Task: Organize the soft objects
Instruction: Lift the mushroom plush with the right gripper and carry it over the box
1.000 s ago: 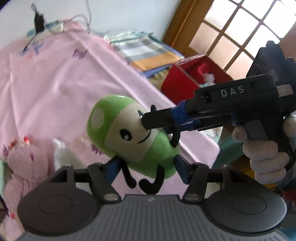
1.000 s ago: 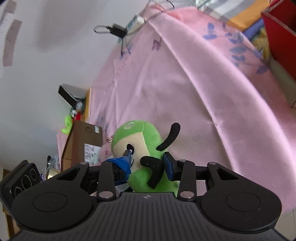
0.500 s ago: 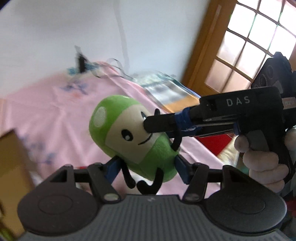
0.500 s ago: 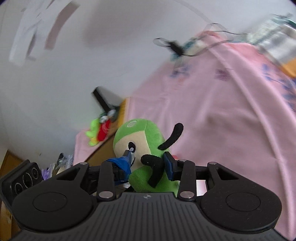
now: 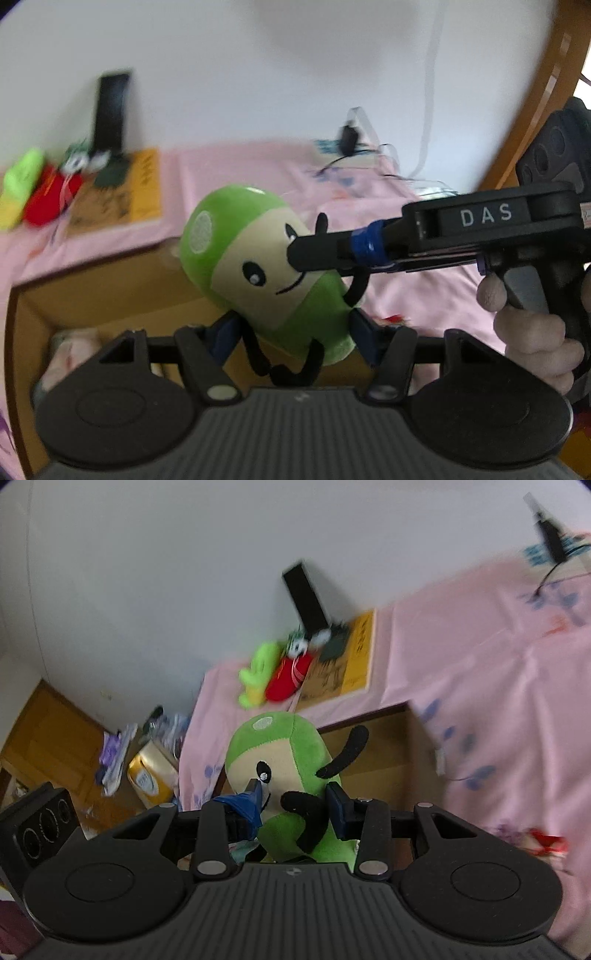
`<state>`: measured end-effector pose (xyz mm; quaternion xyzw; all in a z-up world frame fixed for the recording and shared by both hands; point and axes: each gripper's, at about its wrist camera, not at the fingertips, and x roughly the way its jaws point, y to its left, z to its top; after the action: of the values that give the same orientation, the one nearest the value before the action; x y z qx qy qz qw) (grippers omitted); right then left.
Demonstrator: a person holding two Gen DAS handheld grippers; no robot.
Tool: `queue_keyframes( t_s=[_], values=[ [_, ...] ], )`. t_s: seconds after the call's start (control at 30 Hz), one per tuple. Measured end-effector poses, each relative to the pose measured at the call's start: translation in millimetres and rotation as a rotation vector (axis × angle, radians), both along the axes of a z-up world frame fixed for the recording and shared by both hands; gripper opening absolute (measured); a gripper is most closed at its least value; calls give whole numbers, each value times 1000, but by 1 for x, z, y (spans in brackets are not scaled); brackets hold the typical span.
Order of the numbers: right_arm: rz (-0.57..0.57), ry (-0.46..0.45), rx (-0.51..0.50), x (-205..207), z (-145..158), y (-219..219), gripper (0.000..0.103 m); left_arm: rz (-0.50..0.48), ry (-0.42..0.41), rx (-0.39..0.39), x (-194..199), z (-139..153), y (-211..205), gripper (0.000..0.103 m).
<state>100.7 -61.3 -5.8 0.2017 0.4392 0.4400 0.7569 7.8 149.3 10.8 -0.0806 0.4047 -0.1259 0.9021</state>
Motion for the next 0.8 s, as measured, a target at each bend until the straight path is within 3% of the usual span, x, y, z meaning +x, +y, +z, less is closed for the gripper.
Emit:
queue_keyframes(
  t_s=[0.13,0.37,0.6,0.8],
  values=[
    [55,48,-58,14,-19,50,23,77,73,-50,10,-25,43,61],
    [189,80,-159,28,-41,117,23,220,175,-50,22,-65,91,61],
    [306,93,-220,38,-59,170,23,330,265,-47,30,-84,123,61],
    [334,70,-255,38,-68,187,23,341,282,-78,33,-88,139,61]
  ],
)
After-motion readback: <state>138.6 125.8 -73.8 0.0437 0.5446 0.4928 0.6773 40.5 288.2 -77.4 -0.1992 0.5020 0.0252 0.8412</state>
